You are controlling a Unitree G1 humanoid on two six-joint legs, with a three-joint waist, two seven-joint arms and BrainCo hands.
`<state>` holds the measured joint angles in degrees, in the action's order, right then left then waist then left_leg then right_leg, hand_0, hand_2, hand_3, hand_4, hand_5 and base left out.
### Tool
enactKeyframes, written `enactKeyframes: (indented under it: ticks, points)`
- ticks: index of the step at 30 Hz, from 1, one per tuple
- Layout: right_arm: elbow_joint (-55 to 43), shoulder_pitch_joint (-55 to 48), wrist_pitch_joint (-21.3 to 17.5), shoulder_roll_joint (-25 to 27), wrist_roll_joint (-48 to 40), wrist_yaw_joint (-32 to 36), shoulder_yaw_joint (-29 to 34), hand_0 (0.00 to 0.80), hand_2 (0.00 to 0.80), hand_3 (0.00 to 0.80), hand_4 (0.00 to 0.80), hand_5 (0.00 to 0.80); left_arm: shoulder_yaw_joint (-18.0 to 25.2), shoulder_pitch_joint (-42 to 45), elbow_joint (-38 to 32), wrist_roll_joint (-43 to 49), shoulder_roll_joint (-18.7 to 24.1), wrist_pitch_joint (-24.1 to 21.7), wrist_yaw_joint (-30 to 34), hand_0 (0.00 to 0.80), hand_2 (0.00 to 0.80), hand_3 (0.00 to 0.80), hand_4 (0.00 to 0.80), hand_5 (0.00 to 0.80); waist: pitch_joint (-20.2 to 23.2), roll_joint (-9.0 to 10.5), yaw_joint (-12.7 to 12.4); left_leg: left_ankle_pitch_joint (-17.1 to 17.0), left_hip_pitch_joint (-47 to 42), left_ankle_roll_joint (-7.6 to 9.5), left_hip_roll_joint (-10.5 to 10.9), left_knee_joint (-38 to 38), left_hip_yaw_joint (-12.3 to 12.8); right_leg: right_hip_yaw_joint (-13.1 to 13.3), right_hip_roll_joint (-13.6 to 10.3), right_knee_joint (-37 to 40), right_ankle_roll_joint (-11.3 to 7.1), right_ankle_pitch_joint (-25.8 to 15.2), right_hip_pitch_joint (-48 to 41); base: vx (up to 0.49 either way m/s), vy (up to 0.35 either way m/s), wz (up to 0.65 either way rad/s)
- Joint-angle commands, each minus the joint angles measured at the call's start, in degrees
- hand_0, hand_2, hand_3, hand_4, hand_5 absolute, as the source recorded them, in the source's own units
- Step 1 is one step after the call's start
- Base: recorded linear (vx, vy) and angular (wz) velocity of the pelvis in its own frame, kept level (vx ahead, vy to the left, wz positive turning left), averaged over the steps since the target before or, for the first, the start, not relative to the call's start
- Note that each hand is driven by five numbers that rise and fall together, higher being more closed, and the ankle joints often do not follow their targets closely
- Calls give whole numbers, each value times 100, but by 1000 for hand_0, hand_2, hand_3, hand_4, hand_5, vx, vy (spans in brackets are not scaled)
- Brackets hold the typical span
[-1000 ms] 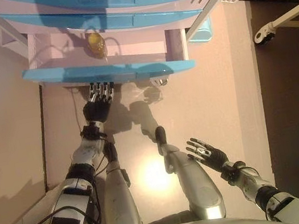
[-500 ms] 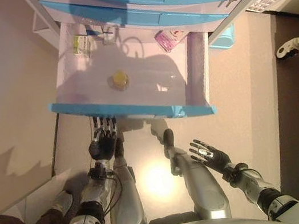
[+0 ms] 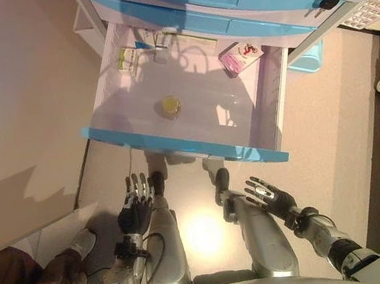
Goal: Open the drawer and pick up the medicine
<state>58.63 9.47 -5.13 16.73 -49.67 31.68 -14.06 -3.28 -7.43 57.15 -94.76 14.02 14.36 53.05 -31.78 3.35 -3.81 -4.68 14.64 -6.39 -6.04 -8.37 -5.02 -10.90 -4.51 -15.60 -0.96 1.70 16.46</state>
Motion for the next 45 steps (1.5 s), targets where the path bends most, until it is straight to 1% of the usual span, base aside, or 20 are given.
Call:
enactKeyframes:
  ticks: [1, 4, 8, 10, 12, 13, 16, 18, 19, 20, 22, 24, 26, 27, 28, 33, 35, 40, 42, 45]
  points:
    - [118, -392, 131, -86, -69, -114, 75, 0, 0, 0, 0, 0, 134, 132, 163, 335, -109, 432, -562, 0, 0, 0, 0, 0, 199, 197, -50, 582, 157, 299, 421, -597, 92, -192, 192, 574, -279, -201, -448, 35, 20, 1]
    - [551, -365, 378, -95, 18, -406, 337, 0, 0, 0, 0, 0, 300, 90, 548, 497, -103, 430, -958, 0, 0, 0, 0, 0, 213, 151, -21, 555, 23, 309, 447, -493, 117, -166, 155, 596, -290, -188, -531, 24, 44, 0]
    - [1063, -347, 1053, -24, -116, -1001, 836, 0, 0, 0, 0, 0, 589, 106, 956, 755, -84, 360, -1348, 0, 0, 0, 0, 0, 352, 36, 7, 555, -188, 314, 459, -331, 183, -99, 102, 659, -318, -151, -679, 55, 62, -4]
    - [1223, -361, 1179, 26, -340, -1179, 1112, 0, 0, 0, 0, 0, 733, 148, 1066, 974, -67, 287, -1447, 0, 0, 0, 0, 0, 438, -8, 16, 550, -289, 313, 471, -260, 212, -66, 75, 690, -341, -147, -757, 94, 52, -6]
    - [1235, -422, 1153, 117, -710, -1433, 1355, 0, 0, 0, 0, 0, 857, 242, 1100, 1064, -22, 220, -1566, 0, 0, 0, 0, 0, 540, -26, 25, 555, -410, 304, 464, -196, 247, -35, 44, 738, -377, -153, -868, 108, 25, -1]
    - [1198, -466, 1071, 160, -759, -1557, 1509, 0, 0, 0, 0, 0, 929, 314, 1068, 1180, 5, 156, -1619, 0, 0, 0, 0, 0, 593, -19, 28, 562, -481, 297, 454, -155, 265, -12, 37, 772, -396, -153, -938, 121, 5, -3]
    - [878, -651, 498, 279, -840, -1894, 1810, 0, 0, 0, 0, 0, 1063, 555, 857, 1364, 91, 14, -1851, 0, 0, 0, 0, 0, 732, 34, 32, 589, -667, 300, 436, -51, 310, 58, 28, 885, -452, -184, -1127, 115, -23, -6]
    - [-3, -901, -151, 376, -653, -2479, 1945, 0, 0, 0, 0, 0, 1133, 843, 486, 1575, 162, -202, -2091, 0, 0, 0, 0, 0, 820, 82, 53, 645, -814, 311, 422, 9, 351, 124, 33, 970, -484, -187, -1278, 102, -20, -5]
    - [-426, -992, -168, 404, -609, -2735, 1967, 0, 0, 0, 0, 0, 1143, 936, 359, 1612, 160, -258, -2191, 0, 0, 0, 0, 0, 872, 105, 74, 621, -825, 322, 435, 46, 359, 145, 27, 1014, -491, -220, -1287, 89, 7, -4]
    - [-1027, -1118, -433, 482, -419, -3095, 2020, 0, 0, 0, 0, 0, 1163, 1086, 217, 1667, 183, -327, -2292, 0, 0, 0, 0, 0, 924, 125, 105, 632, -865, 337, 438, 70, 374, 173, 17, 1043, -505, -234, -1320, 74, 23, -6]
    - [-2046, -1406, -709, 624, -67, -3628, 2138, 0, 0, 0, 0, 0, 1258, 1338, 30, 1943, 211, -500, -2379, 0, 0, 0, 0, 0, 1046, 151, 153, 655, -933, 367, 446, 116, 399, 215, 5, 1099, -524, -243, -1380, 90, 41, -7]
    - [-2735, -1613, -960, 753, 410, -3994, 2340, 0, 0, 0, 0, 0, 1310, 1550, -34, 2173, 179, -582, -2384, 0, 0, 0, 0, 0, 1152, 148, 180, 687, -990, 394, 466, 142, 419, 259, -19, 1152, -546, -245, -1437, 83, 55, -10]
    - [-3136, -1673, -999, 848, 697, -4209, 2530, 0, 0, 0, 0, 0, 1338, 1655, -23, 2373, 157, -657, -2410, 0, 0, 0, 0, 0, 1233, 138, 190, 710, -1049, 411, 472, 176, 439, 272, -32, 1185, -558, -238, -1477, 74, 58, 0]
    - [-3369, -1712, -1131, 902, 879, -4283, 2638, 0, 0, 0, 0, 0, 1352, 1709, -13, 2470, 138, -699, -2423, 0, 0, 0, 0, 0, 1278, 130, 192, 725, -1083, 421, 474, 191, 450, 280, -46, 1201, -567, -234, -1505, 88, 74, 7]
    - [-3705, -1732, -1093, 969, 1048, -4395, 2771, 0, 0, 0, 0, 0, 1362, 1777, -2, 2519, 107, -722, -2403, 0, 0, 0, 0, 0, 1324, 120, 194, 740, -1113, 424, 477, 195, 461, 283, -65, 1216, -575, -226, -1539, 95, 87, 5]
    - [-5205, -1768, -1328, 1209, 2479, -4683, 3090, 0, 0, 0, 0, 0, 1373, 2006, -10, 2951, -67, -1024, -2478, 0, 0, 0, 0, 0, 1510, 56, 186, 814, -1224, 434, 474, 231, 508, 289, -148, 1260, -614, -178, -1630, 64, 88, -1]
    - [-5761, -1818, -1416, 1392, 3053, -4556, 3127, 0, 0, 0, 0, 0, 1372, 2062, -57, 2927, -123, -1005, -2480, 0, 0, 0, 0, 0, 1568, 32, 185, 827, -1222, 436, 471, 230, 520, 297, -177, 1257, -632, -165, -1620, 19, 76, -2]
    - [-6815, -1726, -1375, 2115, 3926, -4023, 3102, 0, 0, 0, 0, 0, 1305, 2143, -74, 3064, -124, -1143, -2481, 0, 0, 0, 0, 0, 1623, 39, 92, 852, -1181, 414, 448, 216, 516, 260, -229, 1263, -657, -143, -1606, 0, 29, 1]
    - [-7176, -1600, -1342, 2369, 4235, -3786, 2989, 0, 0, 0, 0, 0, 1244, 2115, -70, 3127, -89, -1235, -2483, 0, 0, 0, 0, 0, 1624, 45, 48, 841, -1167, 402, 433, 230, 501, 236, -236, 1256, -662, -136, -1596, -25, 8, 7]
    - [-7514, -1361, -1212, 2683, 4383, -3360, 2752, 0, 0, 0, 0, 0, 1148, 2074, -90, 3163, -43, -1343, -2527, 0, 0, 0, 0, 0, 1605, 44, -26, 822, -1124, 389, 427, 226, 461, 190, -256, 1242, -660, -131, -1583, -34, 15, 8]
